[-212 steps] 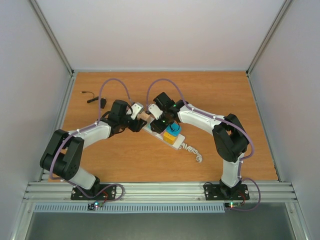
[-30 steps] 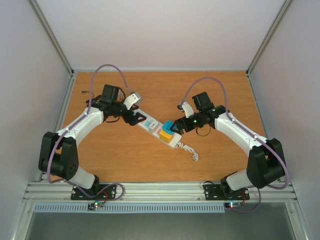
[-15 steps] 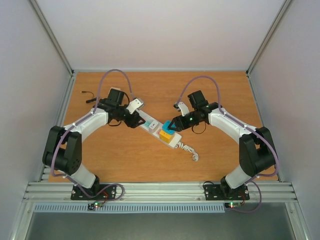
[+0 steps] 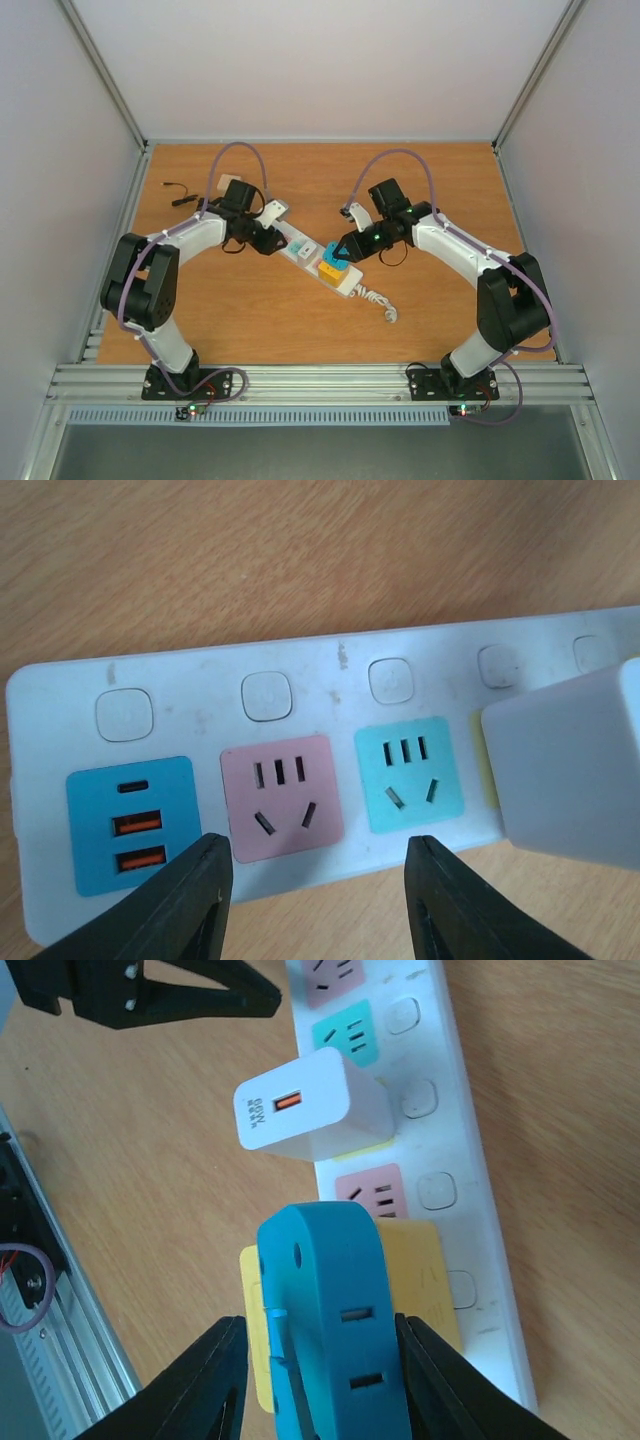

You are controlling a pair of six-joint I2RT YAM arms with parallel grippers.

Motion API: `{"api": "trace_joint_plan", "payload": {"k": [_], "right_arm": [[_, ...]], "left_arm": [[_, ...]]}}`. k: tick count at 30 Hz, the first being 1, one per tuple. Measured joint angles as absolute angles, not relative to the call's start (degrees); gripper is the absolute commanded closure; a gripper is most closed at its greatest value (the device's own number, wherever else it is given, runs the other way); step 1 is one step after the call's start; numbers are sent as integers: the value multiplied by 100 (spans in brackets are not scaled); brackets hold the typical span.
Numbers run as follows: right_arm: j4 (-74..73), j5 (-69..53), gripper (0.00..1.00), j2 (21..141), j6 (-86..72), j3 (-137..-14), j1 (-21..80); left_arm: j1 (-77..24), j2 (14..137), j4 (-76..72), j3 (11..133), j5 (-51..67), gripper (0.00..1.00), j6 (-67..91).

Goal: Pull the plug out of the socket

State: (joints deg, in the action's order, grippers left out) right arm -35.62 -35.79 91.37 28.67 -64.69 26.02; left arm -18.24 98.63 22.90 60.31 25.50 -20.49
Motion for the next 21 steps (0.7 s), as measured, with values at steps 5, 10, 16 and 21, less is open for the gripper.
{"api": "trace_joint_plan", "payload": {"k": [5, 10, 16, 21], "right_arm": [[-3566, -3516, 62, 9137, 2891, -6471, 2722], [-3607, -3468, 64, 9135, 2941, -6477, 2738], [-3660, -3308, 71, 9115, 2965, -6473, 2856], [-3540, -2980, 79, 9021, 2910, -6364, 3181]], "left_arm": [[-1824, 9730, 2237, 6027, 2596, 48, -1997], [-1824, 8936, 1975, 5887, 2956, 33, -1955], [-1837, 8366, 1564, 5356, 3286, 29, -1750], [-1835, 8309, 1470, 5074, 3260, 26, -1614]]}}
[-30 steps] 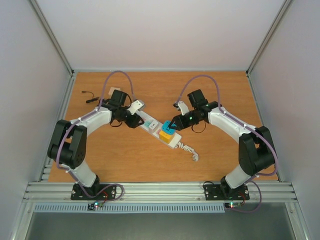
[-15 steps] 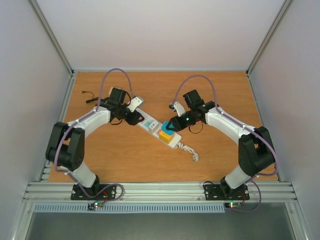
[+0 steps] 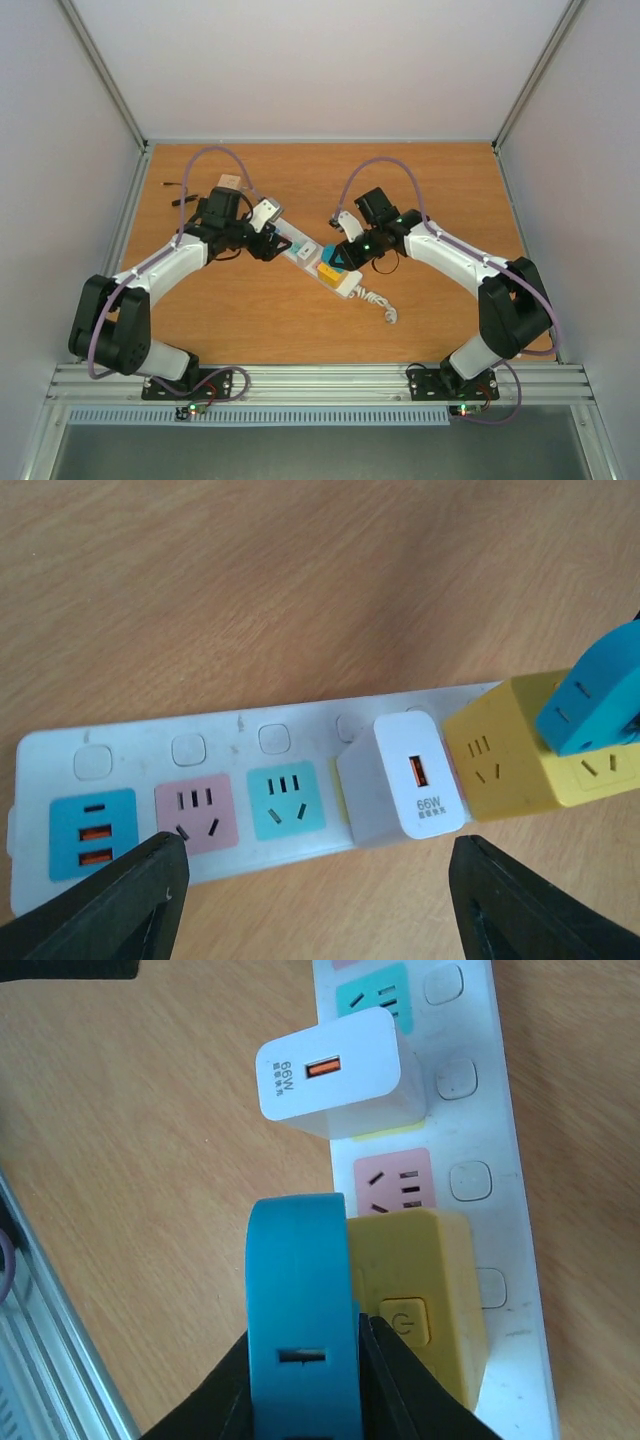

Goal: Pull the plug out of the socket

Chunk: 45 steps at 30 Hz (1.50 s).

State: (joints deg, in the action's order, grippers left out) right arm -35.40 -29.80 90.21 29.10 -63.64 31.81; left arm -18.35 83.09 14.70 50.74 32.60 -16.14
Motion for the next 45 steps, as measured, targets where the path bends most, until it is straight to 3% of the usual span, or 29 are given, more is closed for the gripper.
{"api": "trace_joint_plan", "payload": {"k": [11, 20, 31, 35, 45], "right_arm": [[-3173, -2392, 99, 8927, 2532, -6246, 3529], [-2515, -1984, 99, 9212, 1949, -6359, 3616], [-2097, -1785, 99, 9863, 1570, -6934, 3634], [-2099, -1778, 99, 9865, 1564, -6938, 3636], [-2110, -1778, 99, 9867, 1564, -6947, 3636]], "left_arm": [[-1835, 7983, 1323, 4954, 3111, 13, -1280], [-1835, 7714, 718, 4451, 3142, 9, -1358], [-1922, 7732, -1125, 3365, 3454, 9, -1299], [-1964, 7981, -1614, 3387, 3538, 11, -1243], [-2602, 8479, -1256, 3940, 3109, 12, -1455]]}}
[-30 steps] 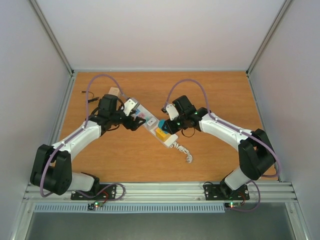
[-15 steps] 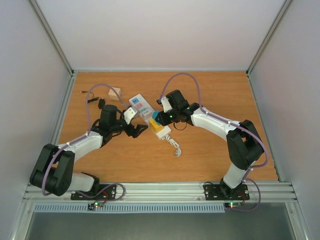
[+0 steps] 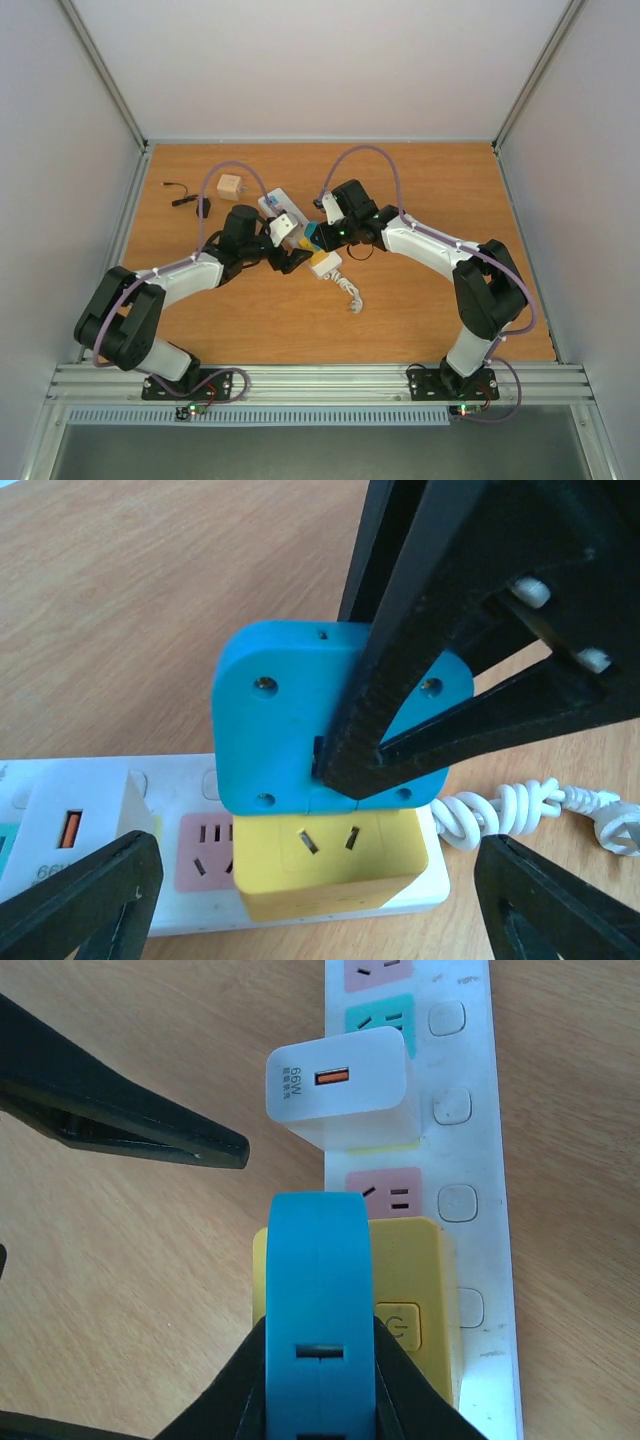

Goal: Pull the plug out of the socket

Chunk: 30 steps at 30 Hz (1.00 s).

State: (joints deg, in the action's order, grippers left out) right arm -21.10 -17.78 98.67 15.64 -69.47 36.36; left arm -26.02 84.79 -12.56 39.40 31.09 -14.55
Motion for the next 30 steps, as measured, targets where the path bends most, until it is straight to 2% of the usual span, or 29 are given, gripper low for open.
{"api": "trace_joint_plan", "payload": {"k": [4, 13, 19, 30], "right_arm": [[-2130, -1776, 99, 9867, 1590, -6952, 3636], [-2211, -1730, 99, 9821, 1787, -6941, 3621], [-2390, -1728, 99, 9590, 1861, -6759, 3450], [-2469, -1743, 98, 9345, 1865, -6521, 3330]], "left_arm": [[-2720, 8479, -1461, 3874, 3070, 11, -1391], [-2882, 8711, -2985, 3166, 3055, 11, -932], [-3083, 8777, -3778, 2692, 2836, 11, -838], [-3739, 9579, -5085, 2582, 2080, 11, -1079]]}}
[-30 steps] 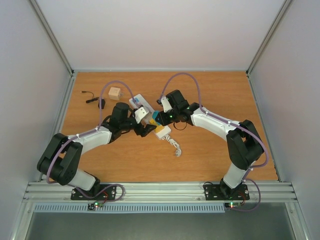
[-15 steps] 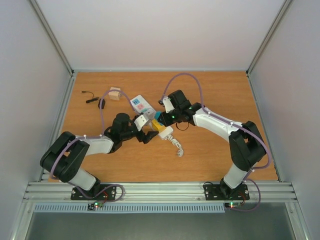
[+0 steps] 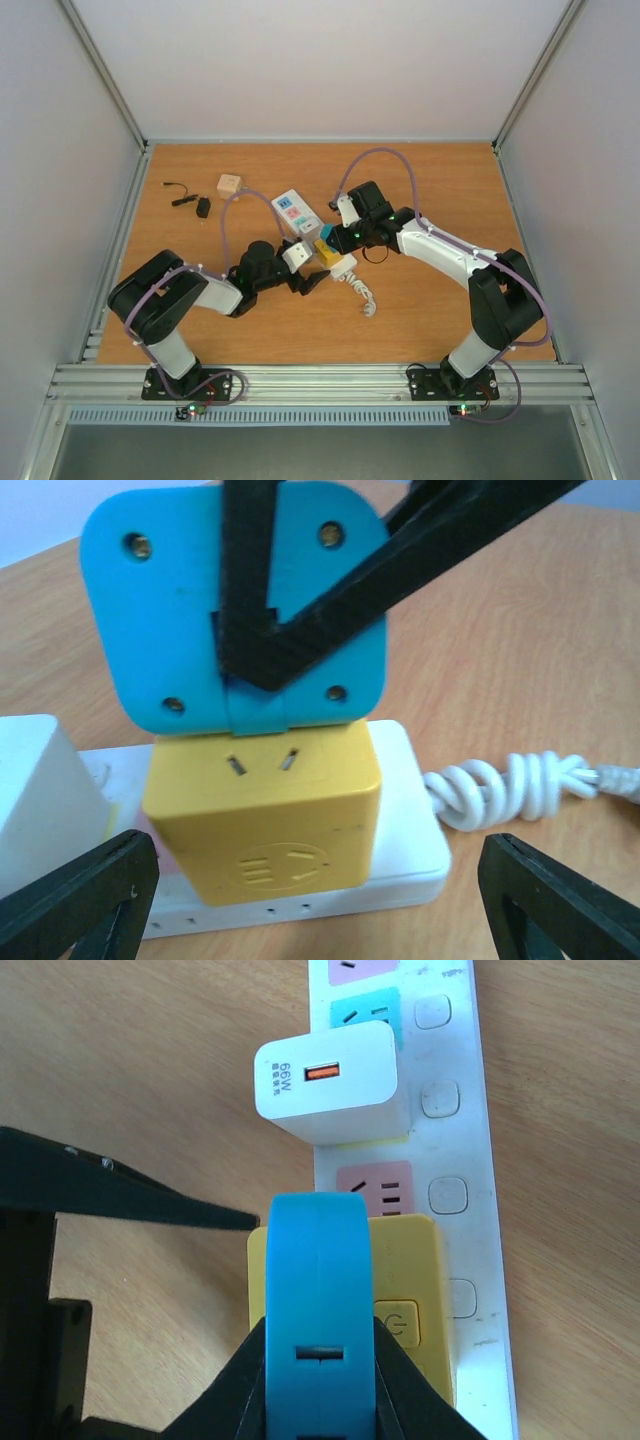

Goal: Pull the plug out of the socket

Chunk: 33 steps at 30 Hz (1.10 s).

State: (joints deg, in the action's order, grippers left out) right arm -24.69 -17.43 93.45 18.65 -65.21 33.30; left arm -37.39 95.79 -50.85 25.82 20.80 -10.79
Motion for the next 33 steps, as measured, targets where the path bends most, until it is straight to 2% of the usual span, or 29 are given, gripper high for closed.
{"api": "trace_joint_plan", "payload": {"k": [5, 24, 29, 33], "right_arm": [[-2471, -1754, 98, 9319, 1850, -6495, 3330], [-2484, -1828, 99, 9310, 1815, -6486, 3312], [-2486, -1865, 99, 9312, 1806, -6486, 3304], [-2495, -1892, 99, 9312, 1804, -6488, 3293]], "left_arm": [[-3736, 9808, -5544, 2506, 1728, 11, -1234], [-3758, 10444, -6088, 2766, 1662, 24, -1345], [-3776, 10615, -6208, 2827, 1673, 29, -1282], [-3793, 10645, -6250, 2829, 1686, 38, -1216]]}}
